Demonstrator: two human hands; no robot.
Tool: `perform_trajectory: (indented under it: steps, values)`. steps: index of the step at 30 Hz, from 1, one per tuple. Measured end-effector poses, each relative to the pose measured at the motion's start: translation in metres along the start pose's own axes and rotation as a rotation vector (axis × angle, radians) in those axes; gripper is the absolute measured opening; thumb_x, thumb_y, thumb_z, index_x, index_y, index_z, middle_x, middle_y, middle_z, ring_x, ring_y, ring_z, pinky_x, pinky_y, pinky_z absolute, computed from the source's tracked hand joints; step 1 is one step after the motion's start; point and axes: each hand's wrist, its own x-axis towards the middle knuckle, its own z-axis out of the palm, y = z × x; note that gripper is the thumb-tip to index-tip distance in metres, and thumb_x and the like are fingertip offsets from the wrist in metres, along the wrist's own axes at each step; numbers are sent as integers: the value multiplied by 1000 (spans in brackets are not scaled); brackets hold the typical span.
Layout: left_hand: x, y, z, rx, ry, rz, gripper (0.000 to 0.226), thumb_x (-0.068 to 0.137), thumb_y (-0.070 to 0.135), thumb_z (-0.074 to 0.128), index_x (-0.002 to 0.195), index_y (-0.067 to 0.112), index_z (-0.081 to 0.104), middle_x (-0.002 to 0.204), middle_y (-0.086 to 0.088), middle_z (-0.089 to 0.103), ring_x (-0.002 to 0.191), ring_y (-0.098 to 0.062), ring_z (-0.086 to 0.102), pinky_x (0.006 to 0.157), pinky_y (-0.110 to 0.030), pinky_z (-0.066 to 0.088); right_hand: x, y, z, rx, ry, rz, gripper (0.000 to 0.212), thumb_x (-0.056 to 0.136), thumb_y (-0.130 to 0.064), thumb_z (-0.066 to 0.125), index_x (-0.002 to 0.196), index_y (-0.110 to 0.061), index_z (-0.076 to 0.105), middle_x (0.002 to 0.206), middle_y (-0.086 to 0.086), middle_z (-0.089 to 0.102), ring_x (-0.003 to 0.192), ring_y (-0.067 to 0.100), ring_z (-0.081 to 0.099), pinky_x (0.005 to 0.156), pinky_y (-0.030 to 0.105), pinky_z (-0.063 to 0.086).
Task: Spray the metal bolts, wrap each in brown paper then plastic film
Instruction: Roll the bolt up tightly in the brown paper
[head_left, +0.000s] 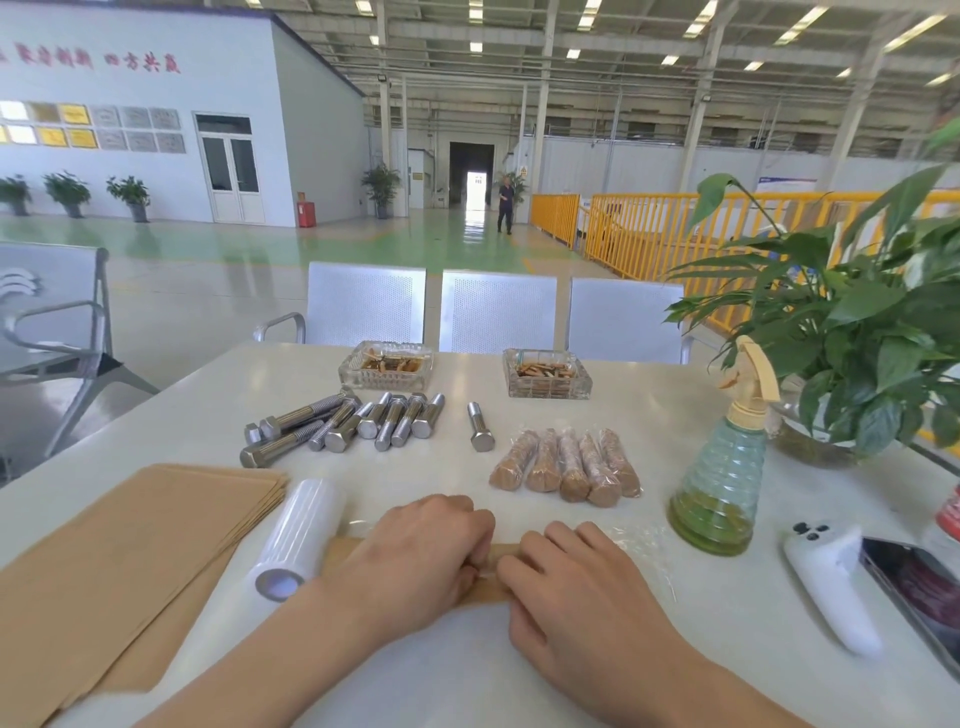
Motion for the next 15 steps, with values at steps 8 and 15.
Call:
perform_trajectory:
  steps: [8, 15]
  values:
    - [8, -14, -36, -353, -239, -85, 50, 99, 61, 44, 72, 25, 65, 69, 7, 58, 66, -4, 52, 66, -20, 42, 23, 22, -2, 250, -83, 115, 16, 102, -36, 32, 103, -32, 48, 96, -9, 64, 86, 19, 55, 79, 39, 41]
    - [8, -22, -33, -270, -145, -13, 15, 82, 20, 62, 71, 30, 63, 72, 10, 62, 71, -7, 57, 71, -29, 53, 43, 28, -2, 349, -91, 240, 9, 98, -32, 47, 100, -29, 55, 90, -3, 64, 92, 23, 56, 70, 37, 34]
